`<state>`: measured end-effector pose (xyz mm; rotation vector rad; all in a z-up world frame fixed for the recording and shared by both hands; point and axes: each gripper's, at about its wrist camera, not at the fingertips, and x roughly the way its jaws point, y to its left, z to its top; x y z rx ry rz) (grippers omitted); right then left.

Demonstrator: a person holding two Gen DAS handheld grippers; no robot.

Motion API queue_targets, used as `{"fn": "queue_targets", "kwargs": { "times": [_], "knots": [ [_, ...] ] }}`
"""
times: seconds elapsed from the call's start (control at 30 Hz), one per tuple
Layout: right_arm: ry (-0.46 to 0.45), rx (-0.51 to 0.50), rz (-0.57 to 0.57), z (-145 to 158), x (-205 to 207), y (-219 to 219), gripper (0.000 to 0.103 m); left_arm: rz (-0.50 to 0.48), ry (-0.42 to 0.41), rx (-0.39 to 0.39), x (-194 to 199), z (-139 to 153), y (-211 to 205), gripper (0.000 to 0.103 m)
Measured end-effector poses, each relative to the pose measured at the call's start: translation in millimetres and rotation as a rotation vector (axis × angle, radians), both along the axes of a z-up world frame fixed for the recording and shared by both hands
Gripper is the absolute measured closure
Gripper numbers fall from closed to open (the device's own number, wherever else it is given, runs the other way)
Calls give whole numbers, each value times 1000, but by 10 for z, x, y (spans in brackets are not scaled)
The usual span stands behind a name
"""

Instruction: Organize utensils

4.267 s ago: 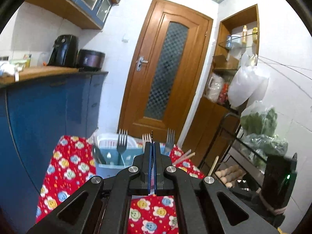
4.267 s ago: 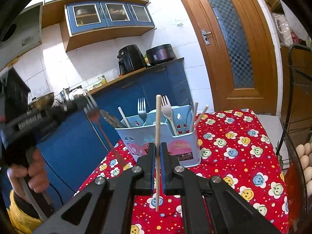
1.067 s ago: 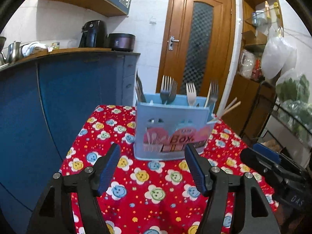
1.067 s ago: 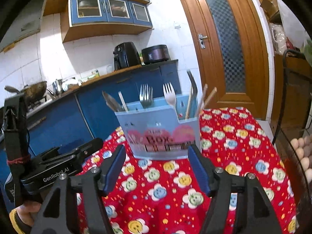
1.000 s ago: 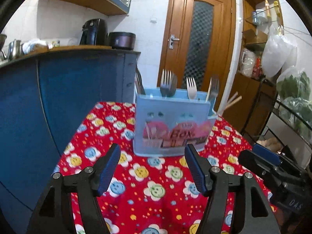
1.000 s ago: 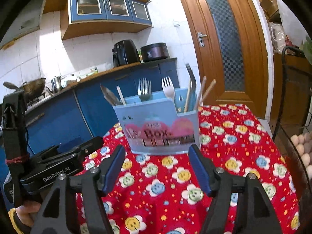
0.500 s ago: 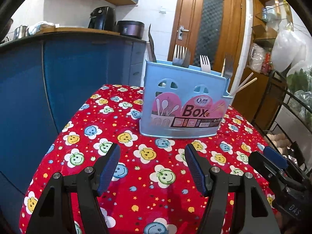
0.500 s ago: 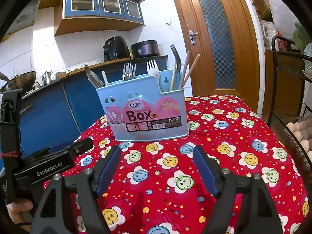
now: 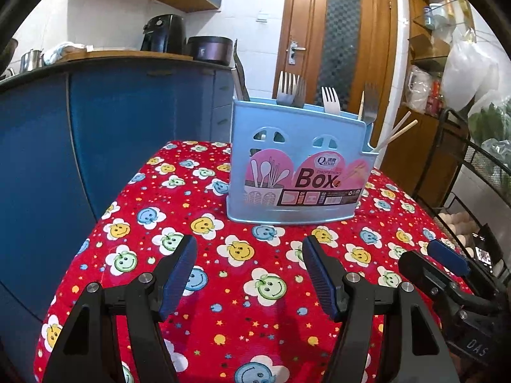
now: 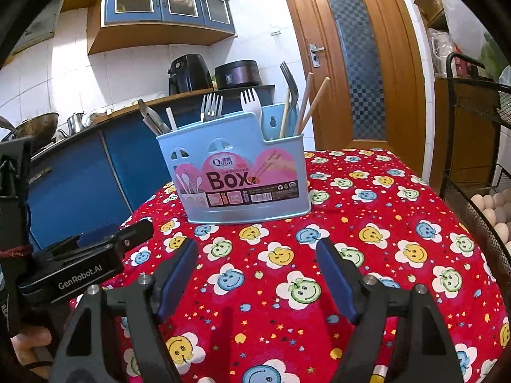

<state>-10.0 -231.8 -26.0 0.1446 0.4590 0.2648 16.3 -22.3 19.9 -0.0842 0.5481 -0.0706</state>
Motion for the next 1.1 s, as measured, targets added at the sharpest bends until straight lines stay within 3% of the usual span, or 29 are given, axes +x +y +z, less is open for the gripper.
{"fn": "queue_targets", "kwargs": {
  "times": [1.1],
  "knots": [
    [3,0,1,-3,-9,10,25,3,-7,4,-9,11,10,33]
  ]
}}
